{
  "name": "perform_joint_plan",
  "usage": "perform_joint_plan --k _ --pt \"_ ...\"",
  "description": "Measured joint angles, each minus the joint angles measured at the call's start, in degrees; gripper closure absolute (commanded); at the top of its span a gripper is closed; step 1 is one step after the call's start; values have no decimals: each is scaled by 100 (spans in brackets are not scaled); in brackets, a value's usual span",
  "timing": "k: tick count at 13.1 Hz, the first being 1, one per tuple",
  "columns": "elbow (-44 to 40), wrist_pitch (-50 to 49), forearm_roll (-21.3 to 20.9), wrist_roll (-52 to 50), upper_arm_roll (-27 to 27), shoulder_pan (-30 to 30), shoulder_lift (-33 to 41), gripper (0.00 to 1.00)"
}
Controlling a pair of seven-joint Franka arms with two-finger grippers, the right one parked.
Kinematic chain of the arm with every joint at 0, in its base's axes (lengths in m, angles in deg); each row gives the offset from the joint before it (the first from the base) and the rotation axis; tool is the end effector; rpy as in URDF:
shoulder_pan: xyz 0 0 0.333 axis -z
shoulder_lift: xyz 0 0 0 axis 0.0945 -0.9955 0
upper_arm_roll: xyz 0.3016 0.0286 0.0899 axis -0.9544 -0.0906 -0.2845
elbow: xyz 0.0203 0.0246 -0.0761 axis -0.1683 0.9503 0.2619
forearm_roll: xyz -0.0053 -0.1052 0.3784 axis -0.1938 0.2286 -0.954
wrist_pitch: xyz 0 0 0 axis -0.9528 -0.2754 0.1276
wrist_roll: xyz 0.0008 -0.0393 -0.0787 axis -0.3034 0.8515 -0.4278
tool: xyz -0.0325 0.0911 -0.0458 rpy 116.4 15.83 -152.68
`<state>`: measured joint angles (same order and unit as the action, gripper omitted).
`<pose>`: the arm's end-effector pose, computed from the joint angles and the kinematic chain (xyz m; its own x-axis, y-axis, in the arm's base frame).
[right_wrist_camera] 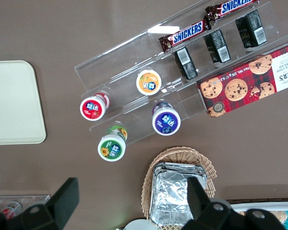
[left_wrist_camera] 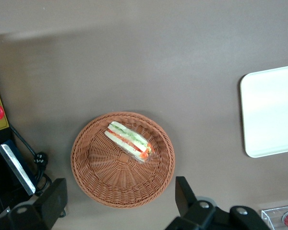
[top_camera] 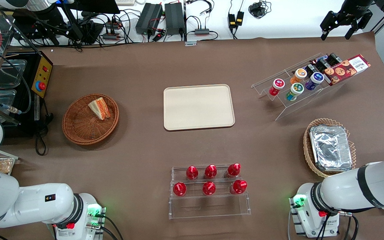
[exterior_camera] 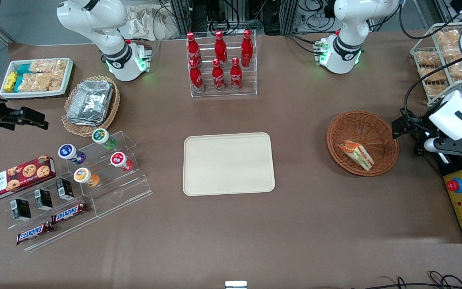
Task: Place sandwich from basket to tray
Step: 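Move the left gripper over the wrapped sandwich in the wicker basket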
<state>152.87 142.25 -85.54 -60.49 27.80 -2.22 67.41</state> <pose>0.5891 -0.0392 0.5815 0.9900 -0.1400 -0.0147 -0.1395 -0.9897 0.0327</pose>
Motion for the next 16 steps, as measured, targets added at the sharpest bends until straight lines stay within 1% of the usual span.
perform_joint_plan --k 4,5,7,10,12,16 --pt "-105 -37 0 -136 -46 -31 -64 0" --pt "-102 -127 0 -368 -52 -36 -79 0" --pt "0 -209 0 -1415 -56 -39 -108 0" --pt "406 -102 -9 -3360 -56 -36 -100 0" --pt "1075 588 -40 -4256 -49 -25 -28 0" --pt "3190 2839 -48 -5579 -42 -22 269 0"
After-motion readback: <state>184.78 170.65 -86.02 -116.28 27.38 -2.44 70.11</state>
